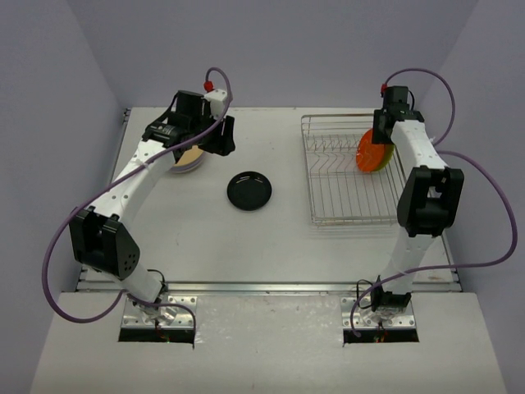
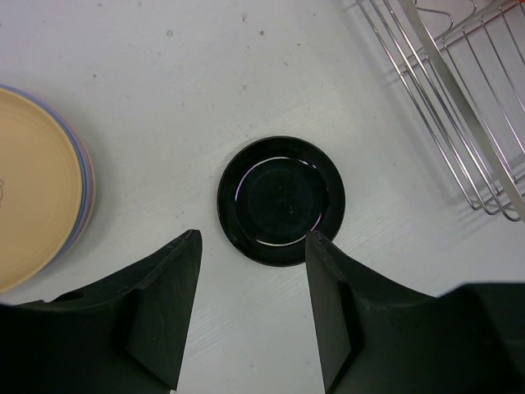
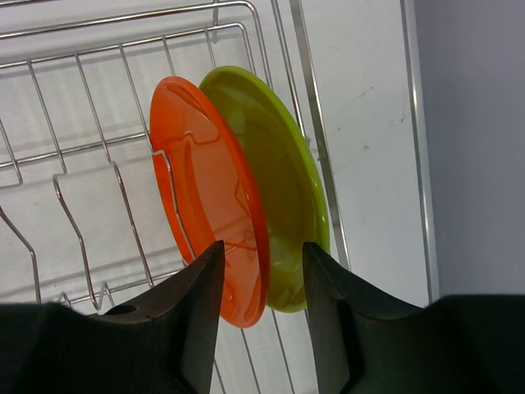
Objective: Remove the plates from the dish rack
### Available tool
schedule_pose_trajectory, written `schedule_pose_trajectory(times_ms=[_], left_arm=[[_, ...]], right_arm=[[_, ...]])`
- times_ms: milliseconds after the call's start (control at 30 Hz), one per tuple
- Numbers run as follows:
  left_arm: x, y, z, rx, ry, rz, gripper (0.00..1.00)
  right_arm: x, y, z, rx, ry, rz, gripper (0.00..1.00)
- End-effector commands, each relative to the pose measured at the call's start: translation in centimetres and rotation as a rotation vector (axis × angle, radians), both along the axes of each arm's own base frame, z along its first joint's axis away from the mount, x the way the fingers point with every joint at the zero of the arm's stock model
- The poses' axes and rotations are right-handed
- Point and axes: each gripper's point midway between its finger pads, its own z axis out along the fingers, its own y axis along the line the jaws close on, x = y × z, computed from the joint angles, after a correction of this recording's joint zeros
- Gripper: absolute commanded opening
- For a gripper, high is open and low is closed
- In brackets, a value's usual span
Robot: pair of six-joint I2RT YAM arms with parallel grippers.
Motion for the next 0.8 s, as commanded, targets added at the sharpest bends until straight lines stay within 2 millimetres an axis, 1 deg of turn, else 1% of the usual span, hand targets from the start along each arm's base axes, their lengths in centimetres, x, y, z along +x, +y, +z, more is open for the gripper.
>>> schedule_pose_trajectory(times_ms=[0, 100, 167, 200, 267, 367, 400, 467, 533, 600, 667, 733, 767], left_arm=[[0.0, -0.4, 2.2, -0.013, -0.065, -0.004, 0.52], [0.1, -0.3, 2.0, -0.009, -0.062, -0.003, 0.52], [0.1, -0.3, 2.0, -0.010, -0.062, 0.000, 0.52], [0.1, -0.3, 2.0, -0.011, -0.061, 0.000, 0.52], [0.1, -0.3, 2.1, -0.010, -0.062, 0.001, 0.52], [0.1, -0.1, 2.1, -0.006, -0.067, 0.008, 0.52], [0.1, -0.2, 2.2, -0.007, -0.068, 0.009, 0.53], [0.2, -0.1, 2.3, -0.009, -0.071, 0.012, 0.58], [0.2, -0.2, 2.4, -0.013, -0.074, 0.015, 0.63], [0.4, -0.2, 2.6, -0.017, -0.080, 0.019, 0.67], [0.5, -0.2, 2.8, -0.021, -0.085, 0.021, 0.71], [0.6, -0.3, 3.0, -0.027, -0.089, 0.026, 0.78], [0.7, -0.3, 3.1, -0.030, -0.091, 0.027, 0.80]], right_arm=[[1.9, 0.8, 0.9, 0.064, -0.063, 0.038, 0.41], [2.1, 1.1, 0.5, 0.076, -0.057, 0.048, 0.37], [2.2, 0.9, 0.3, 0.075, -0.054, 0.045, 0.32], [2.2, 0.8, 0.2, 0.073, -0.051, 0.042, 0.29], [2.2, 0.7, 0.2, 0.066, -0.050, 0.036, 0.20], [2.1, 0.4, 1.1, 0.049, -0.065, 0.030, 0.11], [2.1, 0.2, 1.8, 0.040, -0.079, 0.028, 0.08], [2.1, -0.3, 3.1, 0.008, -0.100, 0.016, 0.03], [2.1, -1.0, 5.3, -0.029, -0.137, 0.001, 0.00], [2.1, -1.4, 7.1, -0.058, -0.169, 0.000, 0.00], [2.0, -1.8, 9.9, -0.088, -0.220, -0.010, 0.00], [1.8, -2.1, 12.6, -0.112, -0.275, -0.013, 0.00], [1.7, -2.1, 13.6, -0.118, -0.293, -0.013, 0.00]])
